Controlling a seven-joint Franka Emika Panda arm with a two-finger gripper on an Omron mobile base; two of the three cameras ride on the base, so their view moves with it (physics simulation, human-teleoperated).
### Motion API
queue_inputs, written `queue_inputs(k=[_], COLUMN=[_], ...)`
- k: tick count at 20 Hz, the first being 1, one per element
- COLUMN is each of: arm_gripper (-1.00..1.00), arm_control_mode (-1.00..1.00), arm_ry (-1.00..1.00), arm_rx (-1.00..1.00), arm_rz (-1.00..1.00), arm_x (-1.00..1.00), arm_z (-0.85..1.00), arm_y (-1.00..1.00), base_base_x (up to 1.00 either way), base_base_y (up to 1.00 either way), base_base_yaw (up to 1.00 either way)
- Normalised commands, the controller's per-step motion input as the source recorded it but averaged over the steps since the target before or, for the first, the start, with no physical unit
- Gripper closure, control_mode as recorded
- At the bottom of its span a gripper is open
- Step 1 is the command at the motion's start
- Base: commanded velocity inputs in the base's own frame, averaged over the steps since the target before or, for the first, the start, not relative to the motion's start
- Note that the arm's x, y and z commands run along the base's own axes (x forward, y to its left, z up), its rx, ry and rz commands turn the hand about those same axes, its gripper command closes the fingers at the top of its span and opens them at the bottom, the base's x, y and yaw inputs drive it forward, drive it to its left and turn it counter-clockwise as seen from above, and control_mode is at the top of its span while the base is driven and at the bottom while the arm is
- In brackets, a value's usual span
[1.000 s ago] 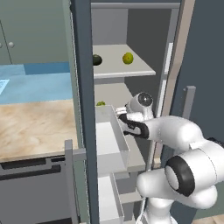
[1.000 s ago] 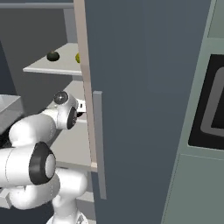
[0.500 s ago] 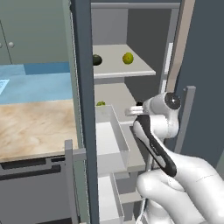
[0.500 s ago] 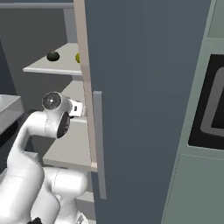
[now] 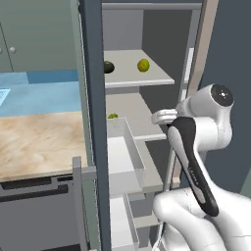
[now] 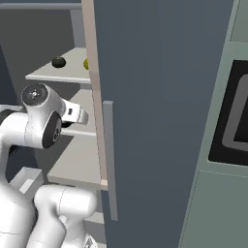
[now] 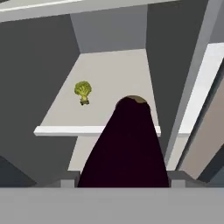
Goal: Take the broccoli and eggplant from the second highest rack and move them to the highest rack where the squash and pear are located, to maximize freezer space. Close the freezer door after rearranging.
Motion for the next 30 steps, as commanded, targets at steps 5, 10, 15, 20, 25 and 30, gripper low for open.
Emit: queue_inputs(k=[5,10,15,20,25,30], arm_gripper=[1.00,1.00,1.00,1.00,1.00,1.00], arm_control_mode=[-1.00,-1.00,-1.00,-1.00,-1.00,-1.00], arm_ry=[-0.03,-0.24,-0.29,-0.03,0.16,0.21], arm_rx=[0.02,0.06,0.06,0.03,-0.06,-0.06], arm_rz=[0.00,0.00,0.00,0.00,0.00,0.00], arm_x=[-0.27,0.14,0.23,0.47,0.89,0.95], arm_z=[1.00,0.77,0.62,0.31,-0.14,-0.27], arm_y=[0.00,0.06,0.02,0.15,0.57,0.44], base_base_x=[0.00,0.00,0.00,0.00,0.00,0.00], base_base_y=[0.00,0.00,0.00,0.00,0.00,0.00], base_base_yaw=[0.00,0.00,0.00,0.00,0.00,0.00])
